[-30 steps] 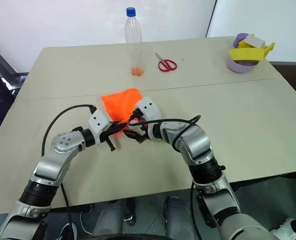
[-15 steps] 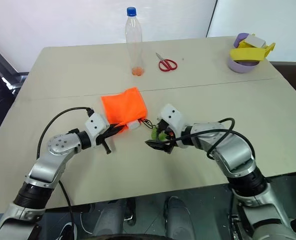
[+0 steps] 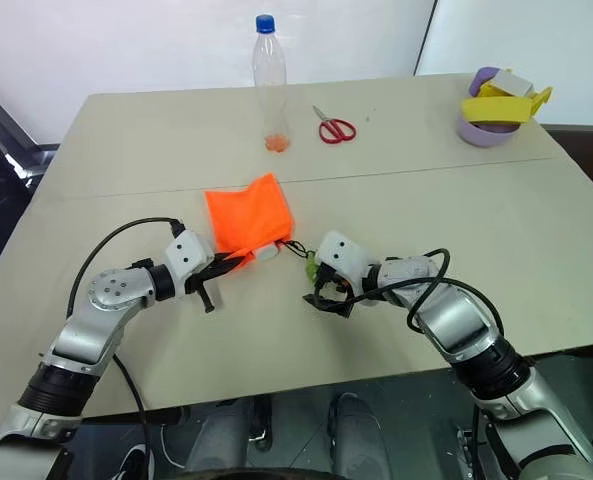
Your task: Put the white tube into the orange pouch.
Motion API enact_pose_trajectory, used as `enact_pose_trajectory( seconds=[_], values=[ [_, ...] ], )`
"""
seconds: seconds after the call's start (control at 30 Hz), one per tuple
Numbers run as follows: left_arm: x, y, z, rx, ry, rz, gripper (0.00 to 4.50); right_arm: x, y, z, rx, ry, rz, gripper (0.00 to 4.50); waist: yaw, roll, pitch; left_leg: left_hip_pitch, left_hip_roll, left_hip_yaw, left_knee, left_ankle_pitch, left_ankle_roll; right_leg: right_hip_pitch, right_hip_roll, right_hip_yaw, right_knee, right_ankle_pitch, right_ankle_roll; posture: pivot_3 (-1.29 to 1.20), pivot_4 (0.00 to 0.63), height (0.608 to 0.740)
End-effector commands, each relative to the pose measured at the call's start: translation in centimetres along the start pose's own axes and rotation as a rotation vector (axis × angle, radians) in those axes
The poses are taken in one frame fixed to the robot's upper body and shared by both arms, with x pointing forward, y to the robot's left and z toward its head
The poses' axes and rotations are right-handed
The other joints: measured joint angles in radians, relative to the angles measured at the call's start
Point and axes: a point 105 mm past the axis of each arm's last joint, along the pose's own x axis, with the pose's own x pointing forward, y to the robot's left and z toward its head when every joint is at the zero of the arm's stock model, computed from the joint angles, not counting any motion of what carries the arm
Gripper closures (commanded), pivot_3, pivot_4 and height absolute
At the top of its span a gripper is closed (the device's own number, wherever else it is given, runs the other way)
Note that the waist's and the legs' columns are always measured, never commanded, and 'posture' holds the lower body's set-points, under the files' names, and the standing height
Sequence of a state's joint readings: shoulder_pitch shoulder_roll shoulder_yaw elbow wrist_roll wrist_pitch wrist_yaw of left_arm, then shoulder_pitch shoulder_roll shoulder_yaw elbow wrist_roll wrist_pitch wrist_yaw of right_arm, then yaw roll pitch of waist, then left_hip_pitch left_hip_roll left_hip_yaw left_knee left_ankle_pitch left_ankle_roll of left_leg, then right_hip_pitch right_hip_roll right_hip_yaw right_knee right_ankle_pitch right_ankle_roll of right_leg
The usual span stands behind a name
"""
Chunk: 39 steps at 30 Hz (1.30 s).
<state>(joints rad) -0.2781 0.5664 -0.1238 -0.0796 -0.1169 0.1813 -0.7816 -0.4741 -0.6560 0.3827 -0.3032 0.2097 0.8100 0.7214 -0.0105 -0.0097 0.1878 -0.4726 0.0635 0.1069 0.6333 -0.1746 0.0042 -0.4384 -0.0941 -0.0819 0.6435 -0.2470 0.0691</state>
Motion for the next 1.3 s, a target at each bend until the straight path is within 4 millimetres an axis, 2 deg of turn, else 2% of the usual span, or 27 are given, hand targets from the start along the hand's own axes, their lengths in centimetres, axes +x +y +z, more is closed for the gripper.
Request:
enact_pose_trajectory(
  seconds=[0.03,0.2,0.23,0.33,0.57,0.7,0.83,0.97,1.03,1.07,1.17,1.23,1.27,1.3],
  values=[
    [-0.2,0.3,0.7,0.024,-0.029,0.018,4.5,-0.2,-1.1,-0.7,0.011,0.031,-0.045,1.39,0.0,0.0,0.0,0.001,0.0,0.0,0.0,0.0,0.0,0.001,0.0,0.0,0.0,0.0,0.0,0.0,0.15,0.74],
    [-0.3,0.4,0.5,-0.02,-0.033,0.025,4.5,0.0,-1.5,0.0,-0.002,0.0,-0.06,3.97,0.0,0.0,0.0,0.002,0.0,0.0,0.0,-0.001,-0.002,0.002,-0.001,0.0,0.0,0.0,0.0,0.0,0.15,0.74],
    [-0.5,0.6,0.4,-0.024,-0.034,0.033,4.5,-0.5,-1.9,0.0,-0.005,-0.003,-0.07,4.42,0.0,0.0,0.0,0.002,0.0,0.0,0.0,-0.001,-0.002,0.002,-0.001,0.0,0.0,0.0,0.0,0.0,0.15,0.74],
    [-1.2,0.9,-0.1,-0.068,-0.039,0.037,4.5,-2.4,-3.2,0.3,-0.005,-0.027,-0.095,4.42,0.002,0.0,0.0,0.002,0.0,0.0,0.0,0.0,0.0,0.002,0.0,0.0,0.0,0.0,0.0,0.0,0.15,0.74],
    [-2.1,1.6,-1.2,-0.131,-0.022,0.06,4.5,-8.1,-4.7,3.9,0.057,-0.19,-0.048,4.42,0.0,0.0,0.0,0.001,0.0,0.0,0.0,0.0,0.0,0.001,0.0,0.0,0.0,0.0,0.0,0.0,0.15,0.74],
    [-1.6,1.0,-0.9,-0.144,-0.035,0.033,4.5,-9.3,-4.6,4.7,0.06,-0.223,-0.017,4.42,0.0,0.0,0.0,0.001,0.001,0.0,0.0,0.0,0.0,0.001,0.0,0.0,0.0,0.0,0.0,0.0,0.15,0.74],
    [-1.4,0.7,-0.5,-0.161,-0.06,0.019,4.5,-9.3,-4.0,4.5,0.063,-0.215,0.01,4.42,0.0,0.0,0.0,0.001,0.001,0.0,0.0,0.0,0.0,0.001,0.0,0.0,0.0,0.0,0.0,0.0,0.15,0.74],
    [-1.5,0.2,-0.1,-0.204,-0.081,-0.018,4.5,-9.5,-4.3,4.3,0.076,-0.218,0.002,4.42,0.001,0.0,0.0,0.001,0.0,0.0,0.001,0.0,0.0,0.001,0.0,0.0,0.0,0.0,0.0,0.0,0.15,0.74],
    [-1.7,-0.1,0.3,-0.285,-0.129,-0.047,3.92,-9.9,-5.0,4.1,0.079,-0.215,-0.027,4.5,0.0,0.0,0.0,0.001,0.0,0.0,0.001,0.0,0.0,0.001,0.0,0.0,0.0,0.0,0.0,0.0,0.15,0.74],
    [-1.8,-0.4,0.5,-0.267,-0.133,-0.062,3.59,-9.9,-5.2,4.0,0.078,-0.211,-0.04,4.5,0.0,0.0,0.0,0.001,0.0,0.0,0.001,0.0,0.0,0.001,0.0,0.0,0.0,0.0,0.0,0.0,0.15,0.74],
    [-2.4,-1.6,1.0,-0.349,-0.135,-0.163,2.09,-9.8,-5.2,4.1,0.079,-0.217,-0.031,4.5,0.0,0.0,0.0,0.001,0.0,0.0,0.001,0.0,0.0,0.001,0.0,0.0,0.0,0.0,0.0,0.0,0.15,0.74],
    [-3.0,-1.6,1.8,-0.297,-0.182,-0.181,0.99,-9.8,-5.3,4.4,0.074,-0.223,-0.037,4.5,0.0,0.0,0.0,0.001,0.001,0.0,0.001,0.0,0.0,0.001,0.0,0.0,0.0,0.0,0.0,0.0,0.15,0.74],
    [-3.2,-0.9,2.1,-0.284,-0.2,-0.161,0.58,-9.9,-5.4,4.6,0.074,-0.23,-0.039,4.5,0.0,0.0,0.0,0.001,0.001,0.0,0.001,0.0,0.0,0.001,0.0,0.0,0.001,0.0,0.0,0.0,0.15,0.74],
    [-3.4,-0.3,2.6,-0.277,-0.226,-0.144,0.58,-10.0,-5.4,4.7,0.072,-0.236,-0.04,4.5,0.0,0.0,0.0,0.001,0.001,0.0,0.001,0.0,0.0,0.001,0.0,0.0,0.001,0.0,0.0,0.0,0.15,0.74]
  ],
)
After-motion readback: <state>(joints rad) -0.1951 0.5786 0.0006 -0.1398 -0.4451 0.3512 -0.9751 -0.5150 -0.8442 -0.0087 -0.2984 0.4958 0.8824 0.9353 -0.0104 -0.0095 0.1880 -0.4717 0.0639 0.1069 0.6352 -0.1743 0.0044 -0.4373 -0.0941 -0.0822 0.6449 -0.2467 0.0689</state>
